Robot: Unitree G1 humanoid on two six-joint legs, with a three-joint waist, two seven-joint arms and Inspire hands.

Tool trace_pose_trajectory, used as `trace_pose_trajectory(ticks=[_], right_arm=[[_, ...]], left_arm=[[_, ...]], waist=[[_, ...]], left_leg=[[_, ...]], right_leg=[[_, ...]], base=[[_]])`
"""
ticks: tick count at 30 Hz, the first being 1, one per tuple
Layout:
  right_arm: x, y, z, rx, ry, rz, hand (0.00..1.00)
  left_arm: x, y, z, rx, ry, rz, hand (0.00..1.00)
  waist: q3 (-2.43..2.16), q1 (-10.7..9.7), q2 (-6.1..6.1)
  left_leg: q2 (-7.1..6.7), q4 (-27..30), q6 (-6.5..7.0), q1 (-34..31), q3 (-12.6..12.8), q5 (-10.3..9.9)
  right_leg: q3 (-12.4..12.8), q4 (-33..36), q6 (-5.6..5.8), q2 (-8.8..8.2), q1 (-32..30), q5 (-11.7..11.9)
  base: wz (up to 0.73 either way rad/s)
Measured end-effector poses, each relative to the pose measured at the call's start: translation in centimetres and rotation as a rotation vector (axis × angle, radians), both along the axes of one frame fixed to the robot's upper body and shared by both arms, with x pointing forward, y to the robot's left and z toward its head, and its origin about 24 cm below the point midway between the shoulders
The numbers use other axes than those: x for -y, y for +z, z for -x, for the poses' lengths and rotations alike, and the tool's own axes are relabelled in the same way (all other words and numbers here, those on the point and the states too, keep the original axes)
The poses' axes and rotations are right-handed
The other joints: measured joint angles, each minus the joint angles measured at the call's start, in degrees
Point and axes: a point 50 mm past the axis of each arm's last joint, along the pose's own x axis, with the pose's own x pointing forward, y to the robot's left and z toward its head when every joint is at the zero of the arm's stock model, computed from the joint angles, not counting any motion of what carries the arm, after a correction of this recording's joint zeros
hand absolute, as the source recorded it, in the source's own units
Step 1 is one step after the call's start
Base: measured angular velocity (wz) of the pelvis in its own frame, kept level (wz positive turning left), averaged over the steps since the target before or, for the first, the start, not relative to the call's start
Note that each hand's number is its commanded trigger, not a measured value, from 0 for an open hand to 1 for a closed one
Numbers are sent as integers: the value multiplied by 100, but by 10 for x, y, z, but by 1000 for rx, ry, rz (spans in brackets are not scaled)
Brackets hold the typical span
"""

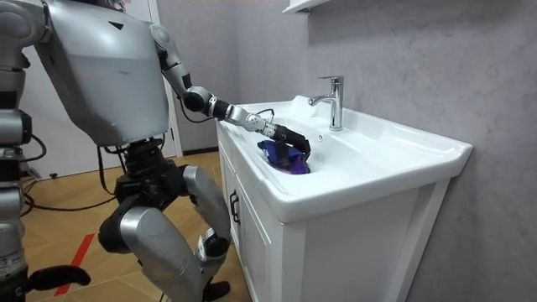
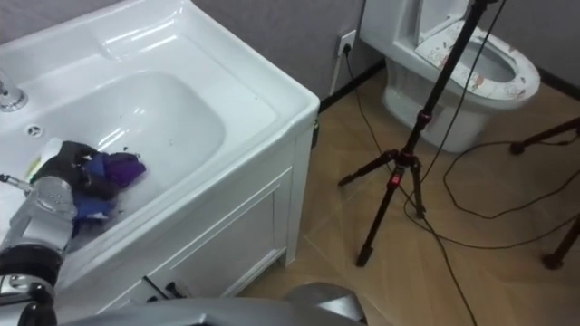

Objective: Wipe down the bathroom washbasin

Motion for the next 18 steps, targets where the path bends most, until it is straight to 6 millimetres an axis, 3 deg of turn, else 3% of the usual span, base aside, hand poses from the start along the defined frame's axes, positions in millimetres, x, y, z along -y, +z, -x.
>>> trace_pose_trajectory(ticks=[4,8,14,18], right_arm=[[1,1,0,15,4,5,0],[2,1,-2,29,6,12,0],[7,2,-1,45,-12,34,0],[10,3,-2,55,-15,42,0]], left_arm=[[-2,3,-1,-30,-44,-82,100],[-15,9,1,-30,-38,-143,100],[-35,18,6,-27,-26,-255,100],[-43,25,6,-7,-24,-306,100]], waist=[[-10,-8,77],[-12,86,253],[5,157,425],[39,237,449]], left_leg=[[5,-26,-41,-40,-59,40],[58,-7,-110,-35,-35,55],[4,162,-123,-132,-109,75],[-61,135,-120,-194,-204,76]], right_leg=[[38,-65,-31,82,3,16],[-6,-46,-157,99,-18,8],[64,15,-164,79,-31,-116],[143,-5,-128,71,-33,-104]], base=[[3],[-5],[7],[9]])
